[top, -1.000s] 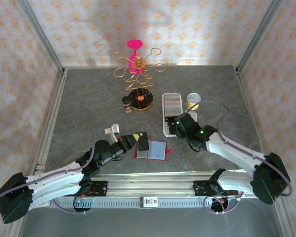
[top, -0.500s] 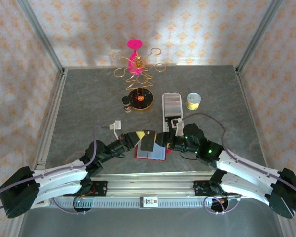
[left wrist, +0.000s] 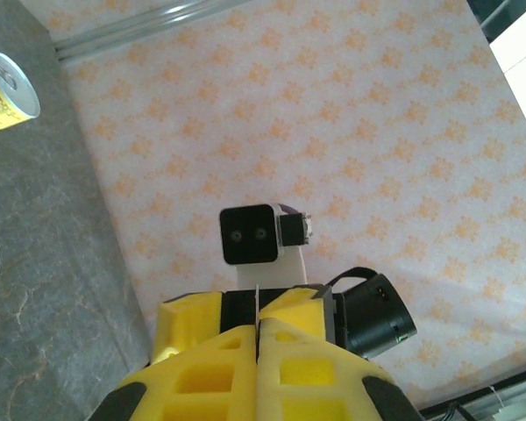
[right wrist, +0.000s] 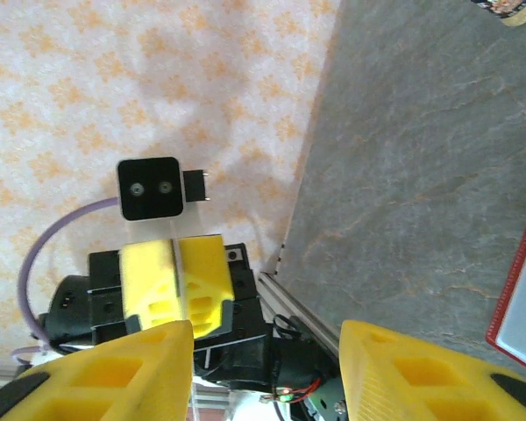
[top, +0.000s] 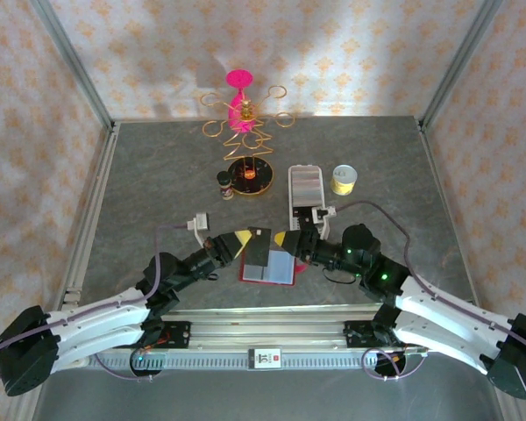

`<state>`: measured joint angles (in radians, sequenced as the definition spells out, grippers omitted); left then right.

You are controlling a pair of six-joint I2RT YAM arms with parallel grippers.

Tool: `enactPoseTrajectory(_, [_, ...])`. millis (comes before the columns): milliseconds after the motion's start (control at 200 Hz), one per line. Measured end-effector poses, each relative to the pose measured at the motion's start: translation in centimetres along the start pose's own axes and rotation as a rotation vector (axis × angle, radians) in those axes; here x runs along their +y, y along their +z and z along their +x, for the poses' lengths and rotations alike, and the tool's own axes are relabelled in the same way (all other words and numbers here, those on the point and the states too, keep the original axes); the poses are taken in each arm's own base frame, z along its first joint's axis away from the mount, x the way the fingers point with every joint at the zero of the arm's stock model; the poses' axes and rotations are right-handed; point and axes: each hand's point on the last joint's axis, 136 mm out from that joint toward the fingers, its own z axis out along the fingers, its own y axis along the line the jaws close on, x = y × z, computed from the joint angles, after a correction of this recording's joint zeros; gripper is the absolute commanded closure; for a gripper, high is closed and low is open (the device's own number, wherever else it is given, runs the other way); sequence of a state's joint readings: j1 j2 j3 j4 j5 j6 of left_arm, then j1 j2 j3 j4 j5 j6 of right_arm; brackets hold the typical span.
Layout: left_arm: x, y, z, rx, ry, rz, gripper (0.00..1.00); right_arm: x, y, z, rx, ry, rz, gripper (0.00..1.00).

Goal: Put the credit cards into the card holder

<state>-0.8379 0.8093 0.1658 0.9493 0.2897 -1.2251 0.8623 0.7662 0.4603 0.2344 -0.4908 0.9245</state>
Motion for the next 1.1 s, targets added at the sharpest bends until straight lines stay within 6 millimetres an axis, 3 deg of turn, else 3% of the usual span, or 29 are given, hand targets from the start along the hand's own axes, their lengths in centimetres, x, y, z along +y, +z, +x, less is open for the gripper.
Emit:
enactPoseTrajectory(225, [0.7, 0.0, 0.0, -0.005, -0.003, -0.024, 1.00, 0.5, 0.8, 1.0, 0.034, 0.020, -0.043, 0.52])
enactPoseTrajectory(320, [1.0, 0.1, 0.1, -0.002, -0.008, -0.031, 1.00, 0.9, 1.2, 1.5, 0.057, 0.021, -0.066, 0.57])
enactPoseTrajectory(481, [1.1, 0.2, 0.1, 0.000, -0.009, -0.035, 1.00, 1.1, 1.8, 2.0, 0.078, 0.031, -0.081, 0.78])
enactPoseTrajectory(581, [1.1, 0.2, 0.1, -0.001, -0.009, -0.033, 1.00, 1.2, 2.1, 2.2, 0.083, 0.031, -0.088, 1.00])
enactPoseTrajectory(631, [1.2, 0.2, 0.0, -0.005, -0.010, -0.038, 1.00, 1.3, 2.1, 2.1, 0.079, 0.026, -0.093, 1.00])
enactPoseTrajectory(696, [1.4, 0.2, 0.0, -0.008, -0.011, -0.044, 0.76, 1.4, 2.1, 2.0, 0.075, 0.029, -0.094, 1.00])
enactPoseTrajectory(761, [1.8, 0.2, 0.0, -0.010, -0.013, -0.060, 0.66, 1.0, 2.1, 1.9, 0.067, 0.029, -0.077, 1.00])
enactPoseTrajectory(816, [2.7, 0.0, 0.0, -0.015, -0.013, -0.102, 0.56, 0.0, 2.2, 1.8, 0.052, 0.031, -0.039, 1.00])
enactPoseTrajectory(886, [4.5, -0.4, -0.2, -0.032, 0.003, -0.186, 0.52, -2.0, 2.3, 1.9, 0.035, 0.038, 0.029, 1.00])
enactPoseTrajectory(1096, [12.5, -3.3, 0.1, -0.034, 0.093, -0.549, 0.52, -12.2, 2.6, 4.9, 0.080, 0.080, 0.329, 1.00])
